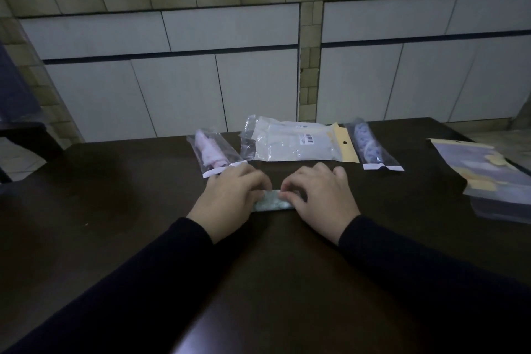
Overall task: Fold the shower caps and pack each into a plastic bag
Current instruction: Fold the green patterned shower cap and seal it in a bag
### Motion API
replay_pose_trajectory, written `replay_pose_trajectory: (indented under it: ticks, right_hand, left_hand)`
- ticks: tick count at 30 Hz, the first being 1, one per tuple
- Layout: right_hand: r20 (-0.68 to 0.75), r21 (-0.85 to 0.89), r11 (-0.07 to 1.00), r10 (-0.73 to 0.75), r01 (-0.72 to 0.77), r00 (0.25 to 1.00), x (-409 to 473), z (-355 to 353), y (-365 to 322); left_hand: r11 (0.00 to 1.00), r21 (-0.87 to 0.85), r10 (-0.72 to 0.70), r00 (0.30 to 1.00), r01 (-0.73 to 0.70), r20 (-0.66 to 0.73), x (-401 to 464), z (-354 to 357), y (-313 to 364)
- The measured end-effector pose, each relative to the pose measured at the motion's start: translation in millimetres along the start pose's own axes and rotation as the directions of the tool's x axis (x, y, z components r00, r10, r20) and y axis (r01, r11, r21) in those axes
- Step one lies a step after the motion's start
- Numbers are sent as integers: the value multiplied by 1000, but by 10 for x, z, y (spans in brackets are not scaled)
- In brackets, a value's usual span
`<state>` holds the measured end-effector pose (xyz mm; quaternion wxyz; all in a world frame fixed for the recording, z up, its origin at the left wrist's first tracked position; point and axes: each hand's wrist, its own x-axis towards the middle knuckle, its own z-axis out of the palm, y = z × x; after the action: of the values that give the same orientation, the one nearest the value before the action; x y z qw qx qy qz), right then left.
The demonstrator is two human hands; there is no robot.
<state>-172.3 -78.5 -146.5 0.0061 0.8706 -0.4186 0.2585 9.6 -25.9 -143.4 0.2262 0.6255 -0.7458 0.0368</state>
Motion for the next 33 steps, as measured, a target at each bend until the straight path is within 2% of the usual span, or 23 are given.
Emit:
replay_pose_trajectory:
  ticks: [2,4,8,15,20,24,33]
  right_hand:
    - [42,-32,998,-49,51,998,6,-6,8]
    - [90,-29,997,-71,74,993,8,-27,46]
    - [179,16,996,-85,83,980,18,-78,112]
    - [129,48,991,-133,128,983,16,19,66]
    - [239,165,982,-127,89,963,55,-53,133]
    - [176,106,986,-149,132,973,13,4,104]
    - [144,192,981,-7,-21,990,-174,-283,332]
  left_hand:
    - [995,-56,86,996,-86,-13,-37,35,-32]
    - [992,-84,94,996,-94,-10,-66,28,-42]
    - [984,27,178,984,-178,19,-120,3,-74]
    - [973,126,197,980,-192,-27,-102,58,-51]
    - [966,187,187,982,-178,-30,-119,110,-8]
    - [967,188,189,978,-170,-88,-106,114,23]
    - [922,258,343,917,-289,-201,52,176,244]
